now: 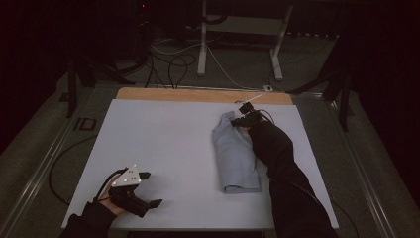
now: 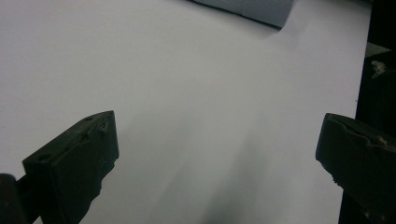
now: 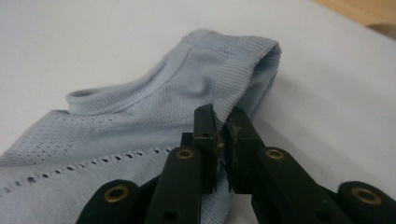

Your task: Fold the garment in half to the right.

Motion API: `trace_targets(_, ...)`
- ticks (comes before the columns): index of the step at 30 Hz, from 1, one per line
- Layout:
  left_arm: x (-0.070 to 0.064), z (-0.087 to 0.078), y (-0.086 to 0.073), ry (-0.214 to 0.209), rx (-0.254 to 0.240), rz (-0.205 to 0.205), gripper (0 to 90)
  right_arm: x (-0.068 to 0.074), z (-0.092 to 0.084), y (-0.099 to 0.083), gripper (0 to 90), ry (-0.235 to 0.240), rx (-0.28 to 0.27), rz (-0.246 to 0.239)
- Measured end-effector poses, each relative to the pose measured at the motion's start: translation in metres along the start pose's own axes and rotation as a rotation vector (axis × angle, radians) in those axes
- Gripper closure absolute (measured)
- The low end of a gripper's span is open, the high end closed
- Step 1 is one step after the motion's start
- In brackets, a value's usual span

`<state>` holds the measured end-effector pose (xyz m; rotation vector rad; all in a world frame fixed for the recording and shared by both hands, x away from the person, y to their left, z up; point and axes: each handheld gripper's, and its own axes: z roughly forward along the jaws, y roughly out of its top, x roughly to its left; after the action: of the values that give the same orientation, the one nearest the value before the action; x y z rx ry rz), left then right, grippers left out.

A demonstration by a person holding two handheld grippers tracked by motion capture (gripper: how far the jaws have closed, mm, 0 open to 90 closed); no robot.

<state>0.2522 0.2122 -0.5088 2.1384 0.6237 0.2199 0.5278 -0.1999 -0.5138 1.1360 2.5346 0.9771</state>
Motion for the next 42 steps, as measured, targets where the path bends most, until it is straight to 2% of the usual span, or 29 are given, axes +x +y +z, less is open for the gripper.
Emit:
trace_targets(3,0.001,-0.001,0.000,0.001,-0.002,-0.002,0.4,0.000,0.001,0.000,81.9,-0.005,0.003,-0.001)
trace_targets(7,0.001,-0.002,-0.001,0.006,-0.002,-0.003,0.4,0.003,-0.002,0.002,60.1,-0.014,0.006,-0.014)
trace_targets(8,0.001,-0.002,-0.001,0.006,-0.002,-0.003,0.4,0.003,-0.002,0.002,60.1,-0.014,0.006,-0.014)
trace_targets(9,0.001,-0.002,-0.001,0.005,-0.002,-0.003,0.4,0.003,-0.005,0.003,47.0,-0.003,-0.003,-0.011)
trace_targets(12,0.001,-0.003,-0.001,0.007,-0.001,-0.001,0.4,0.008,-0.011,0.004,33.4,-0.007,-0.012,-0.017)
trace_targets(14,0.002,-0.004,-0.001,0.010,-0.001,0.001,0.4,0.011,-0.015,0.005,27.8,0.009,-0.025,-0.024)
trace_targets(15,0.002,-0.004,-0.001,0.010,-0.001,0.001,0.4,0.011,-0.015,0.005,27.8,0.009,-0.025,-0.024)
trace_targets(16,0.002,-0.004,-0.001,0.010,0.000,0.001,0.4,0.013,-0.019,0.005,19.3,0.030,-0.034,-0.032)
trace_targets(20,0.002,-0.005,-0.001,0.013,-0.001,0.004,0.4,0.016,-0.026,0.006,15.3,0.049,-0.056,-0.020)
trace_targets(21,0.002,-0.005,-0.001,0.011,-0.001,0.006,0.4,0.016,-0.028,0.006,14.1,0.073,-0.067,-0.006)
trace_targets(25,0.001,-0.006,-0.001,0.005,-0.008,0.005,0.4,0.024,-0.038,0.007,12.9,0.088,-0.089,-0.026)
trace_targets(26,0.000,-0.006,-0.001,-0.001,-0.005,0.017,0.4,0.029,-0.042,0.007,13.0,0.092,-0.087,-0.052)
trace_targets(28,0.000,-0.006,-0.001,-0.001,-0.003,0.021,0.4,0.031,-0.044,0.007,13.2,0.092,-0.090,-0.058)
trace_targets(35,-0.001,-0.007,-0.001,0.000,-0.003,0.020,0.4,0.046,-0.067,0.007,13.5,0.109,-0.142,-0.102)
trace_targets(37,-0.001,-0.007,-0.001,-0.001,-0.001,0.023,0.4,0.048,-0.070,0.006,13.5,0.115,-0.143,-0.104)
trace_targets(39,0.000,-0.007,0.000,0.002,-0.007,0.017,0.4,0.056,-0.076,0.004,13.8,0.126,-0.136,-0.136)
trace_targets(42,-0.001,-0.007,0.000,0.003,-0.006,0.017,0.4,0.062,-0.081,0.002,14.0,0.143,-0.145,-0.143)
